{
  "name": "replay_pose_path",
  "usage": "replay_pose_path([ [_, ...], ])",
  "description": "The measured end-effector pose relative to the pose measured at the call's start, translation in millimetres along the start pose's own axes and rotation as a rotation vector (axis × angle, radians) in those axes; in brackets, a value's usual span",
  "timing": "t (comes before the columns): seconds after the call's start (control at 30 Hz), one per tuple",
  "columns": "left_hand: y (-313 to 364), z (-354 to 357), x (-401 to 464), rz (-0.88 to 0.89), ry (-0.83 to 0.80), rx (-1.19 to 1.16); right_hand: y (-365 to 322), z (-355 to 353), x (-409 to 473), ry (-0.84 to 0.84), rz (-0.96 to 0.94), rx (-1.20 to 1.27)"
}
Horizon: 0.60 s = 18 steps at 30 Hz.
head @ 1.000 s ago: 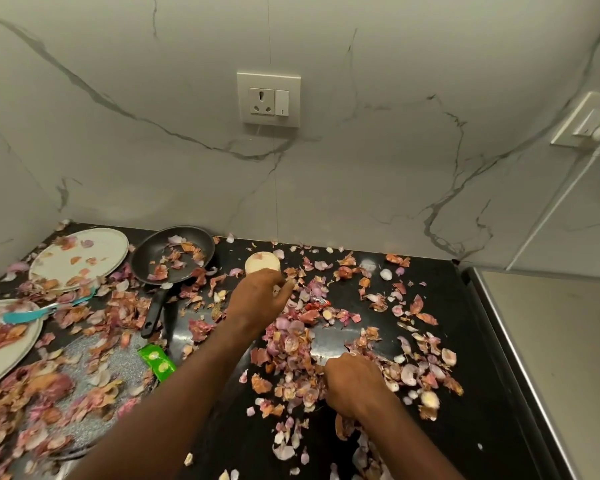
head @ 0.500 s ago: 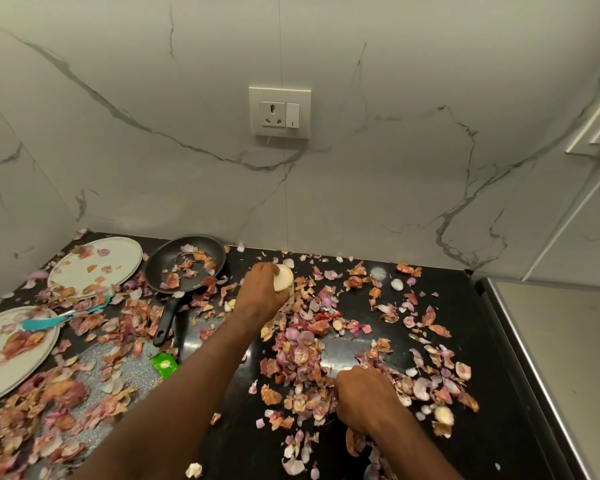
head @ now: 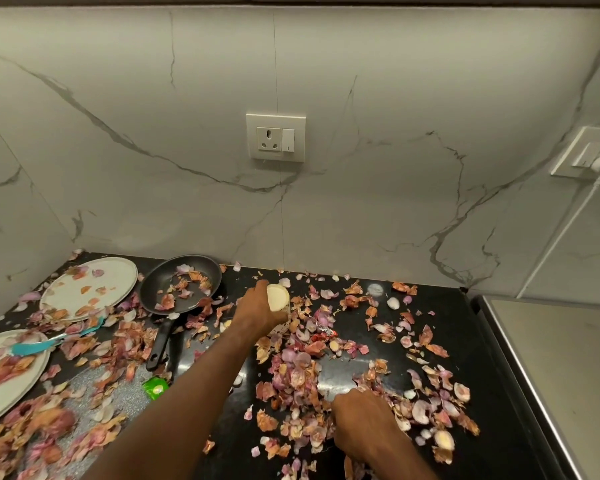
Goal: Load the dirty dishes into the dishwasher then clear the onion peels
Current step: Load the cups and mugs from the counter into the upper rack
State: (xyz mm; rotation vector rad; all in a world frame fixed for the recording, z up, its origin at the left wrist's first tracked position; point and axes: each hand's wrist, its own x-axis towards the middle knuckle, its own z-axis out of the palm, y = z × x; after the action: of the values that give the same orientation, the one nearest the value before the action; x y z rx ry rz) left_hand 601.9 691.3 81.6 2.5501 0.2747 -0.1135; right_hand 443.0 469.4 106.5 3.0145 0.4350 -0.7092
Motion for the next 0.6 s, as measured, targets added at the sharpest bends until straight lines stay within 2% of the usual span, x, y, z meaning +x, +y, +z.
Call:
replay_pose_path([
  [0.07,1,-1,-4,0.0,0.015,-0.085,0,0,1,-0.011,0.005,0.002],
  [0.17,3,-2,-21,0.06,0.147,-0.186,3,3,3,-0.024,0.014,0.03],
  [0.23,9,-2,-39,0.066,0.239,-0.345,6,5,7,-0.044,0.037,0.073],
  [0.3,17,-2,-62,0.032,0.263,-0.533,9,6,9,-0.079,0.056,0.112],
  [0.37,23,1,-82,-0.009,0.209,-0.737,11,6,11,-0.076,0.05,0.134],
  [0.47,27,7,-107,-0.104,-0.01,-1.091,11,8,6,-0.046,0.043,0.115],
  [0.53,31,13,-125,-0.134,-0.098,-1.165,14,14,1,0.0,0.05,0.166],
  [0.6,35,19,-140,-0.111,-0.14,-1.171,19,20,-6,0.041,0.055,0.362],
])
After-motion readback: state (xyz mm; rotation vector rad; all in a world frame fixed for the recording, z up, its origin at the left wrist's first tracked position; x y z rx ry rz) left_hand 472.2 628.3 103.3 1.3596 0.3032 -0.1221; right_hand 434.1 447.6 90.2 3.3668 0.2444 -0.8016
